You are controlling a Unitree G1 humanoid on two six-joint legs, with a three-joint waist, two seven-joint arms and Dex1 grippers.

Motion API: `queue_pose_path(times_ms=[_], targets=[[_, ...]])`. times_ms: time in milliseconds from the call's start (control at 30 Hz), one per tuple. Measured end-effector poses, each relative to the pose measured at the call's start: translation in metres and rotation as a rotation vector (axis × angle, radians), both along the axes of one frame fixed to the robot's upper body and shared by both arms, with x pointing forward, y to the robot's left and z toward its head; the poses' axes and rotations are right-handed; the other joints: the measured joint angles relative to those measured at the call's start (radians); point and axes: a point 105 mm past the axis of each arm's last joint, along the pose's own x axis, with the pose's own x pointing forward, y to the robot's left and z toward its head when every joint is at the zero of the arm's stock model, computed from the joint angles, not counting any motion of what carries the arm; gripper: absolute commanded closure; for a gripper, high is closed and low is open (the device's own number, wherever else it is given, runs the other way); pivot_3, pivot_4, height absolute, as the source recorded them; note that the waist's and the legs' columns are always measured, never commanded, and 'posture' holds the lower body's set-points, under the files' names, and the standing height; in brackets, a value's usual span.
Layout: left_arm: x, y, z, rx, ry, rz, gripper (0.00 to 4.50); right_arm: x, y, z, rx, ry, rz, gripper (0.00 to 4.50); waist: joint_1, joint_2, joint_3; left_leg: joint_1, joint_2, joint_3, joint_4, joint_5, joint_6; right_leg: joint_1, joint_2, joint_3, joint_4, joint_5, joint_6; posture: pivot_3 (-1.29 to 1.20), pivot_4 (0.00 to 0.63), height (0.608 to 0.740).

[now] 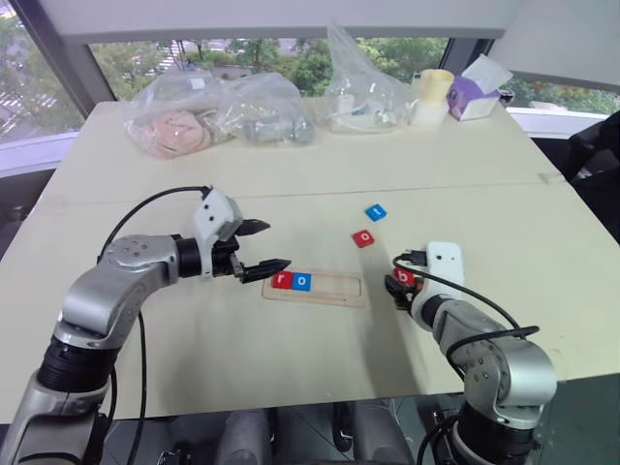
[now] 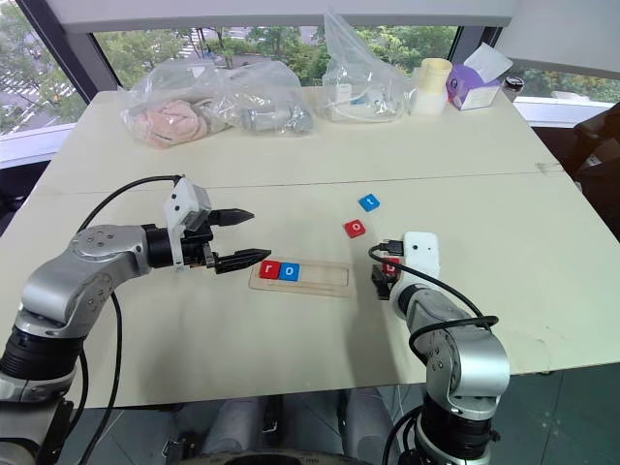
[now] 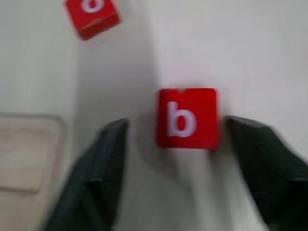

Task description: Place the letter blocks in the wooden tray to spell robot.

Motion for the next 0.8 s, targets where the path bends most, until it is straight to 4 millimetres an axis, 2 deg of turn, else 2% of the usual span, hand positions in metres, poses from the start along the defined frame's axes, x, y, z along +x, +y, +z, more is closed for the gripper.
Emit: queue_pose_path(times_ms=[100,167,200,267,300,333,400,467,500,567,633,700,800], targets=[[-0.001,0.002,-0.002,0.009,0.004,-0.005,0.00,0.003,-0.008,0.006,-0.051,-0.016,-0.002,0.08,0.001,0.001,0.001,0.000,0.000,0.000,0.000,0.000,0.000,0.000,-0.001,0.000,0.000,0.000,0.000,0.00,0.150,0.739],[-0.003,0.006,-0.003,0.033,0.013,-0.012,0.00,0.011,-0.023,0.029,-0.118,-0.097,0.005,0.08,0.000,0.001,0.001,0.000,0.000,0.000,0.000,0.000,0.000,-0.001,-0.001,0.001,0.000,-0.001,0.001,0.00,0.150,0.739],[-0.005,0.009,-0.003,0.051,0.016,-0.023,0.00,0.016,-0.030,0.048,-0.147,-0.171,0.035,0.08,0.000,0.001,0.001,0.000,0.000,0.000,0.000,0.000,0.000,-0.001,-0.001,0.001,-0.001,-0.002,0.003,0.00,0.150,0.739],[-0.011,0.011,-0.001,0.084,0.017,-0.061,0.00,0.021,-0.029,0.078,-0.153,-0.315,0.197,0.08,0.001,0.001,0.001,0.000,0.000,0.000,-0.002,0.000,0.000,-0.001,0.000,0.000,-0.002,-0.002,0.004,0.00,0.150,0.739],[-0.014,0.011,0.000,0.098,0.020,-0.081,0.00,0.020,-0.024,0.085,-0.146,-0.355,0.302,0.08,0.001,0.001,0.001,0.000,-0.001,0.000,-0.003,0.000,0.000,0.000,0.000,0.000,-0.002,-0.004,0.005,0.00,0.150,0.739],[-0.017,0.011,-0.001,0.107,0.025,-0.102,0.00,0.016,-0.020,0.084,-0.145,-0.367,0.413,0.08,0.003,0.001,0.001,0.000,-0.001,-0.001,-0.003,0.000,0.000,0.000,0.001,0.000,-0.002,-0.005,0.005,0.00,0.150,0.739],[-0.030,0.013,-0.007,0.188,0.060,-0.173,0.00,-0.005,-0.019,0.060,-0.216,-0.281,0.716,0.08,0.008,0.001,0.002,0.000,-0.002,-0.001,-0.005,-0.002,0.001,0.001,0.000,0.000,-0.002,-0.009,0.007,0.00,0.150,0.739],[-0.043,0.017,-0.011,0.270,0.099,-0.236,0.00,-0.020,-0.035,0.027,-0.243,-0.145,0.901,0.08,0.005,0.001,0.002,0.000,-0.003,0.001,-0.003,-0.004,0.002,0.001,-0.001,0.001,-0.002,-0.010,0.008,0.00,0.150,0.739],[-0.047,0.012,-0.008,0.269,0.089,-0.266,0.00,-0.020,-0.045,0.015,-0.245,-0.111,0.949,0.08,0.004,0.001,0.002,0.000,-0.003,0.001,-0.002,-0.004,0.002,0.001,-0.001,0.002,-0.002,-0.010,0.008,0.00,0.150,0.739],[-0.049,0.002,0.000,0.243,0.060,-0.299,0.00,-0.014,-0.052,0.012,-0.245,-0.130,0.993,0.08,-0.001,0.000,0.003,0.001,-0.003,0.002,0.002,-0.004,0.002,0.002,-0.001,0.003,-0.001,-0.008,0.009,0.00,0.150,0.739],[-0.052,-0.005,0.006,0.231,0.038,-0.324,0.00,0.000,-0.059,0.016,-0.268,-0.184,1.026,0.08,-0.006,-0.001,0.004,0.002,-0.003,0.002,0.003,-0.004,0.003,0.002,0.000,0.003,-0.001,-0.005,0.008,0.00,0.150,0.739],[-0.053,-0.007,0.007,0.228,0.037,-0.326,0.00,0.012,-0.067,0.017,-0.299,-0.213,1.042,0.08,-0.004,-0.001,0.004,0.003,-0.003,0.000,0.004,-0.004,0.003,0.003,0.001,0.003,-0.001,-0.005,0.007,0.00,0.150,0.739],[-0.053,-0.006,0.004,0.221,0.053,-0.308,0.00,0.027,-0.074,0.007,-0.313,-0.214,1.058,0.08,0.000,-0.002,0.004,0.003,-0.002,0.000,0.003,-0.004,0.003,0.003,0.001,0.003,0.001,-0.005,0.007,0.00,0.150,0.739]])
